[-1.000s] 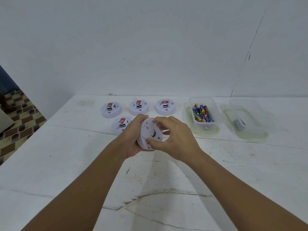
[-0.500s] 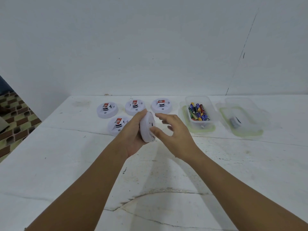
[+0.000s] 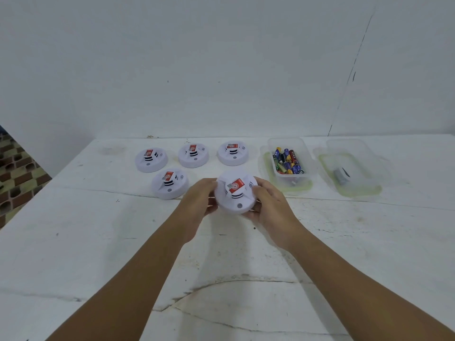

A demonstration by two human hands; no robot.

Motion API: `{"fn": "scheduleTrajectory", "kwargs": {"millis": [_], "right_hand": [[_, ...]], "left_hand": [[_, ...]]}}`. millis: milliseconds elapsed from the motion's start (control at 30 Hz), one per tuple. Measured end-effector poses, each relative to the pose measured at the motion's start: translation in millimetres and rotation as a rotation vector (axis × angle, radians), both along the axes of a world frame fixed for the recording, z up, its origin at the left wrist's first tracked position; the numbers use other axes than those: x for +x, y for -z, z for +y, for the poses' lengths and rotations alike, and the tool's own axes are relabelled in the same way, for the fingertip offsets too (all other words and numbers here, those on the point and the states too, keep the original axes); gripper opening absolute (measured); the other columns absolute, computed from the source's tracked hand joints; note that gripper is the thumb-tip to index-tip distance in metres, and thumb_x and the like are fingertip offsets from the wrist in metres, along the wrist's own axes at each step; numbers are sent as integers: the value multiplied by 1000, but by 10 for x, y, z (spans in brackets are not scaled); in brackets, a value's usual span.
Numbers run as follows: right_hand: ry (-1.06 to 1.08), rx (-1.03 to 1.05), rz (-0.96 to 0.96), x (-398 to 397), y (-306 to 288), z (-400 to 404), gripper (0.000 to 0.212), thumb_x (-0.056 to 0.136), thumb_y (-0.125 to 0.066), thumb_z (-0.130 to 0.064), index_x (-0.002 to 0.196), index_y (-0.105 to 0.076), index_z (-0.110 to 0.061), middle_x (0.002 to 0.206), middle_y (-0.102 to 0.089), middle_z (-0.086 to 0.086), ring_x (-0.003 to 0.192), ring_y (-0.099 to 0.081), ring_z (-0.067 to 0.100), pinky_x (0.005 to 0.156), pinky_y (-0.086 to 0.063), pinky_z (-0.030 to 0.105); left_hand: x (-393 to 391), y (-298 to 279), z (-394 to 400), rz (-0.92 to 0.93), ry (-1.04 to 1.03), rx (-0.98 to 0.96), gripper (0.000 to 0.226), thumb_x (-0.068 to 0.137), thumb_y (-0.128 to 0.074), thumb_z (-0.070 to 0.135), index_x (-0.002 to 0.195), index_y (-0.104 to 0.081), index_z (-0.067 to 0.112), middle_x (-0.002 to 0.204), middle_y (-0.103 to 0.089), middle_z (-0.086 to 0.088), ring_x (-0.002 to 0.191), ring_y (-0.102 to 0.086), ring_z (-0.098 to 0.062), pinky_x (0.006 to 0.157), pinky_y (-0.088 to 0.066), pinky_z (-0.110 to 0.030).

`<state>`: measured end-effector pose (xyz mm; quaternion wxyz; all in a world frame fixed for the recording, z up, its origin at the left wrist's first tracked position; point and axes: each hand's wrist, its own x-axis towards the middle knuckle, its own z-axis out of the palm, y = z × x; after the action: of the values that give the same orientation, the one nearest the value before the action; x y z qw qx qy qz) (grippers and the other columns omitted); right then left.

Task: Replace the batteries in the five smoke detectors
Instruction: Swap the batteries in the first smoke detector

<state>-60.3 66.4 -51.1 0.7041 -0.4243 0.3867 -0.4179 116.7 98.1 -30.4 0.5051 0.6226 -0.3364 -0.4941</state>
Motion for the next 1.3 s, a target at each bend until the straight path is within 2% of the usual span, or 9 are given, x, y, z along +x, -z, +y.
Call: {"fn": "scheduleTrajectory", "kwargs": {"millis": [100,233,367,533,733,933,1033,1133,1300], "right_hand": [[-37,3,46,-39,88,15,32,110,-41,-10,130,-63,-22,118,-78,4,105,-75,21,81,-62,33],[-129,-52,144,-78,141,3,34,109,-40,-6,133,-59,-20,128,-72,6,110,-74,17,83,-60,27],[-122,-21,154,-86,176,-38,35,107,-42,-3,137,-55,-15,122,-75,7,108,-75,20,86,-62,33],[-73,-11,128,-76,204,-24,36,106,-43,0,135,-57,-15,119,-76,9,107,-76,24,86,-62,36],[-61,-45,126,-97,218,15,38,106,-42,1,139,-52,-13,118,-77,10,107,-75,25,86,-63,34],[-153,-154,236,-117,256,18,52,101,-47,2,146,-49,-25,131,-70,2,119,-70,20,93,-59,32],[-162,-273,373,-141,268,37,66,92,-63,-6,148,-45,-36,131,-70,-6,121,-67,15,101,-56,37],[-159,-310,434,-141,279,69,77,90,-73,-10,155,-38,-33,139,-65,-11,125,-65,10,110,-52,43],[-175,-323,470,-140,282,85,96,81,-78,-32,163,-27,-33,147,-59,-12,130,-63,12,112,-49,48]], "left_hand": [[-32,125,46,-85,54,-22,21,107,-53,33,121,-65,23,119,-73,-1,107,-69,-20,90,-58,-34],[-71,328,98,-203,-28,-157,26,107,-52,35,130,-61,25,113,-73,6,107,-70,-11,93,-58,-35],[-100,429,118,-289,-118,-222,26,104,-58,39,129,-57,30,97,-75,3,92,-71,-6,87,-56,-30],[-118,445,134,-270,-139,-220,29,102,-60,42,127,-57,28,93,-77,3,90,-71,-4,86,-57,-30],[-113,470,120,-307,-73,-199,31,102,-58,50,100,-70,21,92,-75,5,82,-68,-8,74,-53,-26],[-154,467,132,-378,-83,-193,34,106,-50,46,101,-66,17,92,-71,2,68,-57,6,62,-45,-11],[-168,460,145,-409,-76,-199,31,107,-48,44,104,-65,19,94,-71,6,71,-58,8,63,-45,-10],[-156,485,160,-455,-64,-199,29,108,-47,44,106,-65,21,96,-71,8,75,-60,8,65,-45,-11],[-160,505,178,-524,-45,-201,29,108,-45,45,107,-64,22,93,-71,7,76,-60,5,63,-45,-13]]}}
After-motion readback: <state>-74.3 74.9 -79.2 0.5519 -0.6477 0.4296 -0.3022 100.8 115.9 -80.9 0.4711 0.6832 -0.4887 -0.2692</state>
